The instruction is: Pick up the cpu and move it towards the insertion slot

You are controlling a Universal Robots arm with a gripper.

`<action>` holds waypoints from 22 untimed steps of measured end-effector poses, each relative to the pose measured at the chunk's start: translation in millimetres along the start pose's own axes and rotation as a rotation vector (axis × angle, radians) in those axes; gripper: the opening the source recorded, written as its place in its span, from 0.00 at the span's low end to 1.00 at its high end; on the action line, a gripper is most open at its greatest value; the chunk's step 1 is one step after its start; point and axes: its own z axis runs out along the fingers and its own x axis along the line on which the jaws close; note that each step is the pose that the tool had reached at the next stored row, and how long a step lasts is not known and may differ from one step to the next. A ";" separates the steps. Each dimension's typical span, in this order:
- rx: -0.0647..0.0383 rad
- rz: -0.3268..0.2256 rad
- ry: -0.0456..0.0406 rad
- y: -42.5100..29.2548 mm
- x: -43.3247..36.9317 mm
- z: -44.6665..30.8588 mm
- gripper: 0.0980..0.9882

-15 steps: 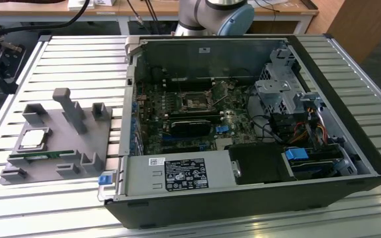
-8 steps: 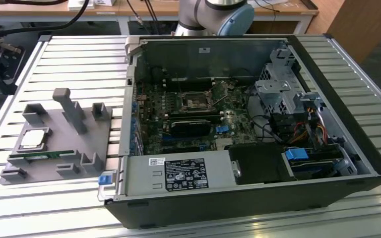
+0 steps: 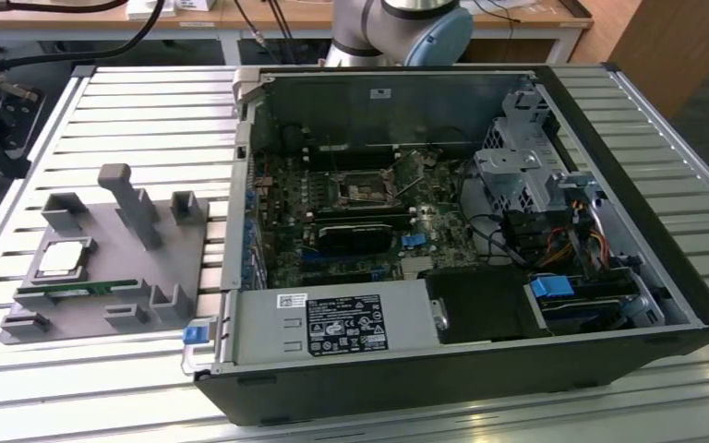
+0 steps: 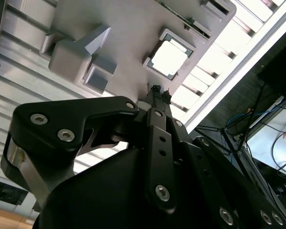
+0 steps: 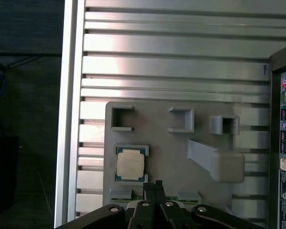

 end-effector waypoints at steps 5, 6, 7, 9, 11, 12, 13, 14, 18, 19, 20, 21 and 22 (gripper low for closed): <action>0.000 0.000 0.0000 0.0 0.5 1.3 0.01; 0.000 0.000 0.0000 0.0 0.6 1.6 0.01; 0.000 0.000 -0.0001 -0.1 0.7 1.9 0.01; 0.000 0.000 -0.0001 -0.1 0.9 2.7 0.01; 0.000 0.000 -0.0001 -0.1 1.2 3.5 0.01; 0.000 0.000 -0.0001 -0.1 1.4 3.9 0.01; 0.000 0.000 -0.0001 -0.1 1.5 4.3 0.01; 0.000 0.000 -0.0001 -0.1 1.6 4.7 0.01; 0.000 0.000 -0.0001 -0.3 1.8 7.6 0.01; 0.000 0.000 -0.0001 -0.3 1.8 8.3 0.01; 0.000 0.000 -0.0001 -0.3 1.9 8.9 0.01; 0.000 0.000 0.0000 -0.3 1.9 9.4 0.01; 0.000 0.000 -0.0001 -0.3 1.9 10.0 0.01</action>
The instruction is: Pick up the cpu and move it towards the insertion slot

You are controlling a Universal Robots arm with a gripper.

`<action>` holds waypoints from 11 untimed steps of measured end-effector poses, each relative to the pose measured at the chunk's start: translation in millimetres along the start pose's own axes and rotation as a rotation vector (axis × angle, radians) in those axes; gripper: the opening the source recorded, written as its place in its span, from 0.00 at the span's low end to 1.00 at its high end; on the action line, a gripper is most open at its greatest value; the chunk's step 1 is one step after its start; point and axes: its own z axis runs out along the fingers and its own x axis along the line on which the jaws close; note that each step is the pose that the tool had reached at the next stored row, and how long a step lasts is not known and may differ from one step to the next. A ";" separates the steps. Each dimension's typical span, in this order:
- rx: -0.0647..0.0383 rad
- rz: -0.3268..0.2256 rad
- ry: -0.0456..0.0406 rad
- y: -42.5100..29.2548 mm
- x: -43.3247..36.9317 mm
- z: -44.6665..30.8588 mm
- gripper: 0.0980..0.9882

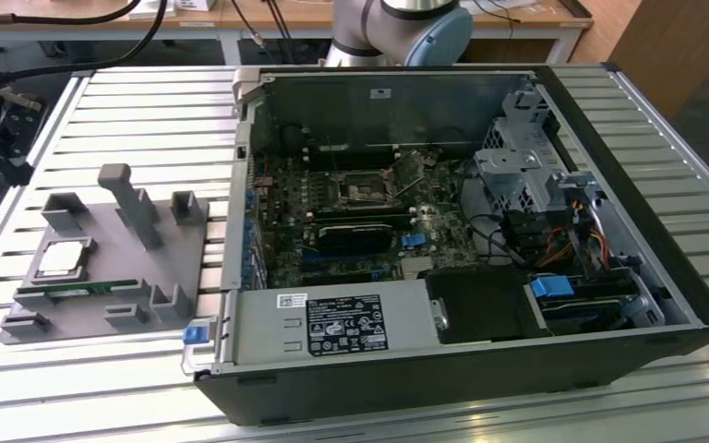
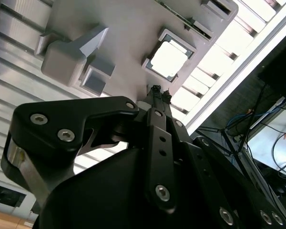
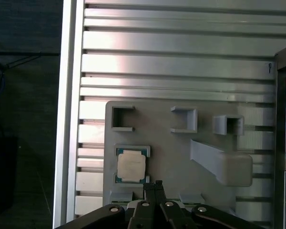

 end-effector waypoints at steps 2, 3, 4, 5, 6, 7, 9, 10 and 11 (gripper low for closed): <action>0.000 0.000 0.0000 0.0 0.0 1.1 0.01; 0.000 0.000 0.0000 -0.1 0.0 1.7 0.01; 0.000 0.000 0.0000 -0.1 0.0 2.1 0.01; 0.000 0.000 0.0001 -0.1 0.0 2.5 0.01; 0.000 0.000 0.0000 -0.1 0.0 3.0 0.01; 0.000 0.000 0.0001 -0.1 0.0 3.4 0.01; 0.000 0.000 0.0001 -0.2 0.0 4.2 0.01; 0.000 0.000 0.0001 -0.2 0.0 4.6 0.01; 0.000 0.000 0.0001 -0.2 0.0 5.0 0.01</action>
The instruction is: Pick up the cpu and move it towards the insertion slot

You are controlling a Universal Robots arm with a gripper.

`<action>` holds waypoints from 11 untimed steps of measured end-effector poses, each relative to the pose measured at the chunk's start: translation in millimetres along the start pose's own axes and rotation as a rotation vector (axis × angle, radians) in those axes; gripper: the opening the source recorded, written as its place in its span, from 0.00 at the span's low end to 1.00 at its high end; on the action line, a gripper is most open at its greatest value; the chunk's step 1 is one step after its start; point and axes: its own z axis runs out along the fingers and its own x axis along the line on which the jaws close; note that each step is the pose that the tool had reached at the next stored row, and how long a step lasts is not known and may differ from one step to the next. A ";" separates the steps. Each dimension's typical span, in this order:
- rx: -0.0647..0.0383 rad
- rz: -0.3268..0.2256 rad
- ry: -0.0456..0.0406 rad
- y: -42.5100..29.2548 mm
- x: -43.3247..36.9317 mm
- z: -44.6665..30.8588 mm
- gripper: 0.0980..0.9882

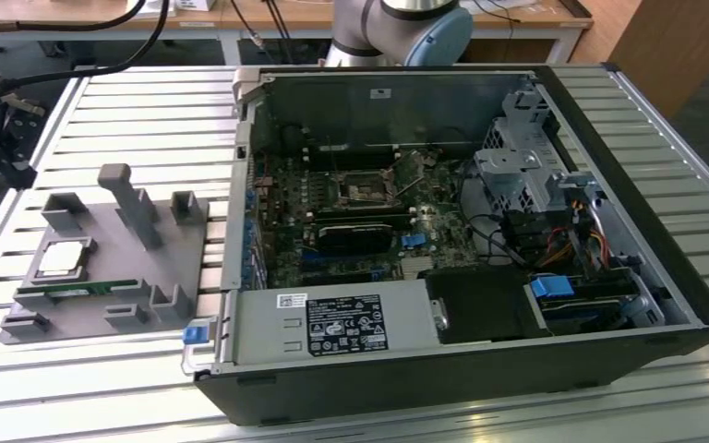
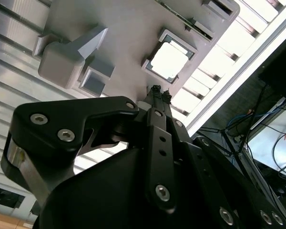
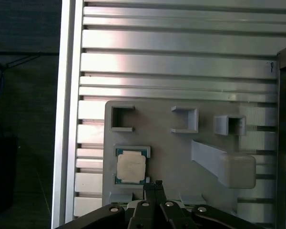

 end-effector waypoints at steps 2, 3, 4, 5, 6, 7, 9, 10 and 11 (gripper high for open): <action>0.000 0.000 0.0000 0.0 0.1 0.9 0.01; 0.000 0.000 -0.0001 0.0 0.1 1.3 0.01; 0.000 0.000 -0.0001 -0.1 0.2 1.8 0.01; 0.000 0.000 -0.0001 -0.1 0.3 2.3 0.01; 0.000 0.000 0.0000 -0.1 0.4 2.9 0.01; 0.000 0.000 0.0001 -0.1 0.8 3.4 0.01; 0.000 0.000 0.0000 -0.3 1.3 4.8 0.01; 0.000 0.000 0.0000 -0.3 1.7 5.5 0.01; 0.000 0.000 -0.0002 -0.4 1.8 6.2 0.01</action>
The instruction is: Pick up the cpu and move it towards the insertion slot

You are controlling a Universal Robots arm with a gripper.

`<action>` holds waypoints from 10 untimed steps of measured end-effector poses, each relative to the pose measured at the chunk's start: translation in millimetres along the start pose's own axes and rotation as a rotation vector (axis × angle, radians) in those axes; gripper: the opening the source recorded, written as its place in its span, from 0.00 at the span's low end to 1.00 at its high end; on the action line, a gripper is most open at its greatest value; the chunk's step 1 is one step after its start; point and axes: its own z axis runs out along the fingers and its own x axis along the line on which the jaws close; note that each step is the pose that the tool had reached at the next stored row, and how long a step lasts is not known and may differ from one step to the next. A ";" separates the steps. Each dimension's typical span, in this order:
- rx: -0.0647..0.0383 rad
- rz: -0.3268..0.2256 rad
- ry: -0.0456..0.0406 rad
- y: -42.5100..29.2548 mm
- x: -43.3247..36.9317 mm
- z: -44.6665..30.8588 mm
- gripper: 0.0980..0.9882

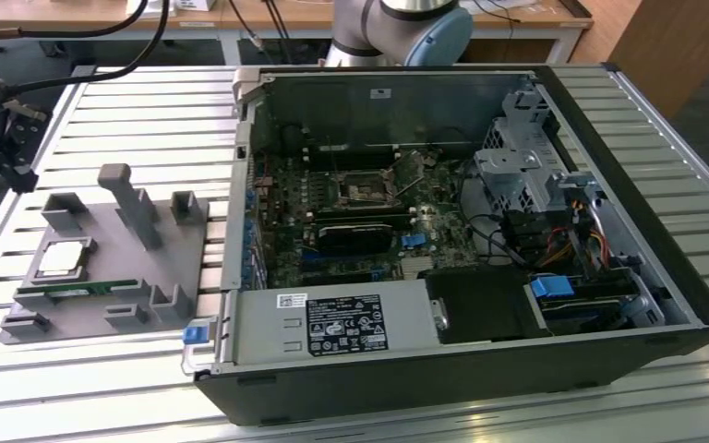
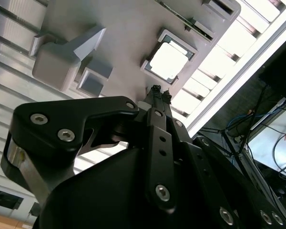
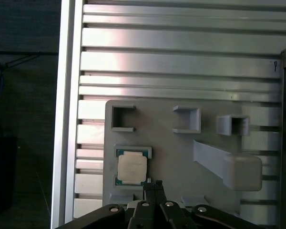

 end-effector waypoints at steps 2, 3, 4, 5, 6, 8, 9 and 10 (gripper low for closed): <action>0.000 0.000 0.0001 -0.1 0.5 1.5 0.01; 0.000 0.000 0.0002 -0.2 0.9 2.2 0.01; 0.000 0.000 0.0002 -0.5 1.2 3.0 0.01; 0.000 0.000 0.0003 -0.8 1.6 3.8 0.01; 0.000 0.000 0.0002 -1.2 1.9 4.4 0.01; 0.000 0.000 0.0000 -2.1 2.1 5.3 0.01; 0.001 0.000 -0.0001 -2.5 2.1 5.6 0.01; 0.002 0.000 0.0000 -2.9 2.1 5.8 0.01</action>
